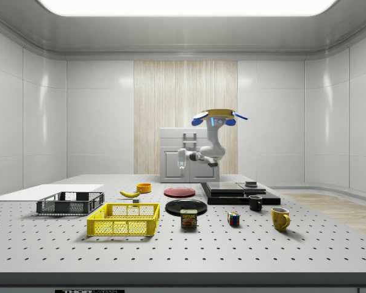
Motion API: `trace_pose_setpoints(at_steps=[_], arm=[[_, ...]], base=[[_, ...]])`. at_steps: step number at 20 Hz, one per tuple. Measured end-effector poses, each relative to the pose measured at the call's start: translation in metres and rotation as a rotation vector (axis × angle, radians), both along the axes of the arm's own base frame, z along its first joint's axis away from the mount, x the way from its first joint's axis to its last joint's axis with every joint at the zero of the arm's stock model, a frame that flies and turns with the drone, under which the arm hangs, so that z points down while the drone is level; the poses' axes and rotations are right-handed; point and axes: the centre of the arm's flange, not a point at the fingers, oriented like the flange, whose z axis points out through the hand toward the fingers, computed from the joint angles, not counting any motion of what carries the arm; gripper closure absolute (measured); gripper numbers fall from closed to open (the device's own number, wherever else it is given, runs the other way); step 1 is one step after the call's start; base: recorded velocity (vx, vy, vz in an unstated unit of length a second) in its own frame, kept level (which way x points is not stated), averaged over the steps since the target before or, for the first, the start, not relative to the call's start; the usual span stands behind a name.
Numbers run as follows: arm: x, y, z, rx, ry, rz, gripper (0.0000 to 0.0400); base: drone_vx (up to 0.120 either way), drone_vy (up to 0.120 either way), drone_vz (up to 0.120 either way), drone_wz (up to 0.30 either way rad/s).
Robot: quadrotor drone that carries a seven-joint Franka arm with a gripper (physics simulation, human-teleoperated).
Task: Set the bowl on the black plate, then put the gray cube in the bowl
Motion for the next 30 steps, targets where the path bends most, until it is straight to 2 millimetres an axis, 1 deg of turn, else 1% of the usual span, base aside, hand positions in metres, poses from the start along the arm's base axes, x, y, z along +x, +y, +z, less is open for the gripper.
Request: trace_pose_setpoints(at_steps=[2,7,30], arm=[[0.0,0.0,0.0,0.0,0.0,0.0,0.0],[0.0,0.0,0.0,0.0,0.0,0.0,0.0],[0.0,0.0001,0.0,0.0,0.0,0.0,0.0]], base=[[0.12,0.0,-0.02,0.0],[0.12,0.0,-0.12,0.0],[0.12,0.0,0.0,0.0]])
